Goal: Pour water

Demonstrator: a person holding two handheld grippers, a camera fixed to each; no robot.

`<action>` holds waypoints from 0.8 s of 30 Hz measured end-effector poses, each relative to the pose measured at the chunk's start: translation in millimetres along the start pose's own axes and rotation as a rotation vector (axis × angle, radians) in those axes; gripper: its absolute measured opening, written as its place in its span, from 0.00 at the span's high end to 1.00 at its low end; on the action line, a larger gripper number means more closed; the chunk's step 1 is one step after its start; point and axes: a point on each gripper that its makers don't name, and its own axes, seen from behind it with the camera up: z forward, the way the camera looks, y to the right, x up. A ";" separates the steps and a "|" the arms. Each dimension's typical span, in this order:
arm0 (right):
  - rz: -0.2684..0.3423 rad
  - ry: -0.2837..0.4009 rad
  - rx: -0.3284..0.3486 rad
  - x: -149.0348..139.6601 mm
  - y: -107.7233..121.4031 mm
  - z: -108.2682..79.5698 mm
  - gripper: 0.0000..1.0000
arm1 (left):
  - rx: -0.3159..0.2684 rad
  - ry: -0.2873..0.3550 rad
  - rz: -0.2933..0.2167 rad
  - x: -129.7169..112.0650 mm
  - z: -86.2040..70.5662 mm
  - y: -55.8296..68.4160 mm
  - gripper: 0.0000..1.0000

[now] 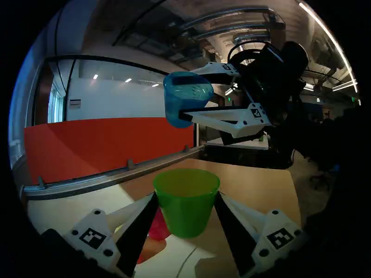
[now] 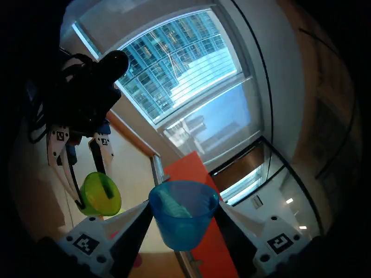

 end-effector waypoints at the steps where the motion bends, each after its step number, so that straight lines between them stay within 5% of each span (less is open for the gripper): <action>1: -0.010 -0.001 -0.001 0.4 0.7 0.7 0.10 | -0.002 0.001 -0.001 0.1 0.1 0.4 0.16; 24: -0.170 -0.011 -0.040 5.4 22.6 7.8 0.10 | -0.017 0.011 0.004 3.2 0.7 7.6 0.17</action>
